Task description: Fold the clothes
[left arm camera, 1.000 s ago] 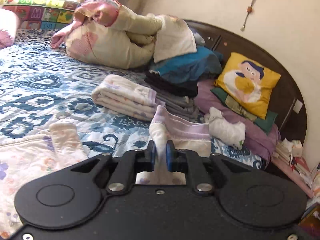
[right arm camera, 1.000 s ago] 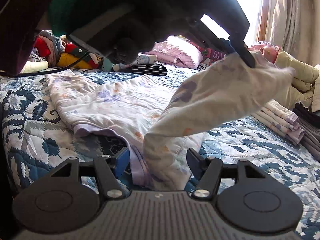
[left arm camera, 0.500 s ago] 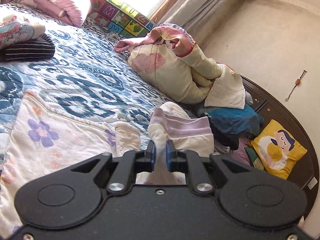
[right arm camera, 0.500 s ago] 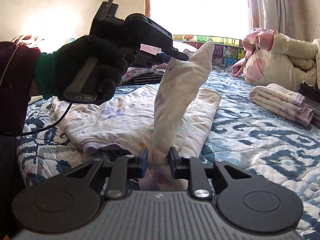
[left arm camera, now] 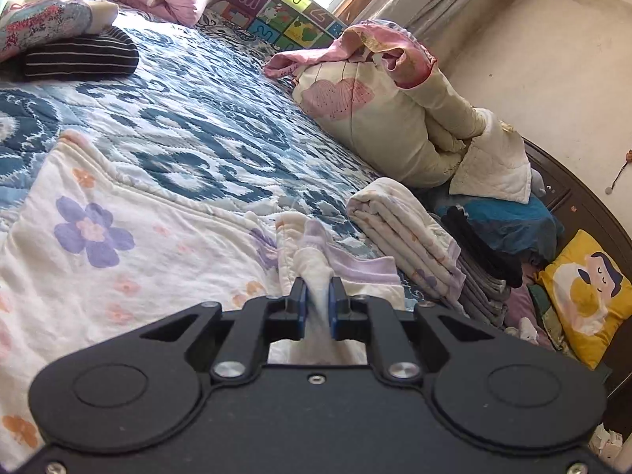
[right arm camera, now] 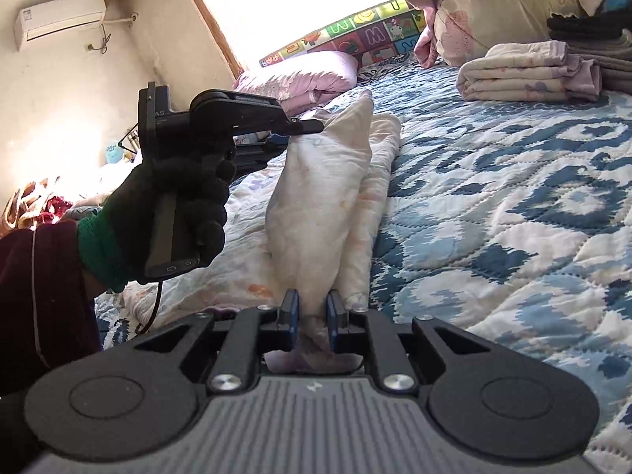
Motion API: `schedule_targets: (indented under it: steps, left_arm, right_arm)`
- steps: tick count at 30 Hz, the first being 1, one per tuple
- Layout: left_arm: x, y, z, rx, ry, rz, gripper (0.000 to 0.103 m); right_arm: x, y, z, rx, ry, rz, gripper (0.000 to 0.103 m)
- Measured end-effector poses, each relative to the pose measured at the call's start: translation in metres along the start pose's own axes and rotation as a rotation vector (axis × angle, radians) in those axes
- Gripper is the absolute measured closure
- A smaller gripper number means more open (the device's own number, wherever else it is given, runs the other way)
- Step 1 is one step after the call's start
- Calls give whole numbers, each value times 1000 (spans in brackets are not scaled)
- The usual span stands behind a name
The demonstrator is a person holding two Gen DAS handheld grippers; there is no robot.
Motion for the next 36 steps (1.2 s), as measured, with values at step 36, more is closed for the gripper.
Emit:
schedule_targets:
  steps: [36]
  left_arm:
    - [18,-49,53,-152,299,567,73]
  right_arm:
    - [-33,21,4,131,-184,-200,82]
Point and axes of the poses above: each gripper's, at about its wrist camera, not at the fingertips, and z roughly the way its jaws point, y to its left, x to its underside, the point moved 9 cm from there along z, roughly the way its jaws point, and after that the axes turned 11 degrees about x, right-handed, at the moved point
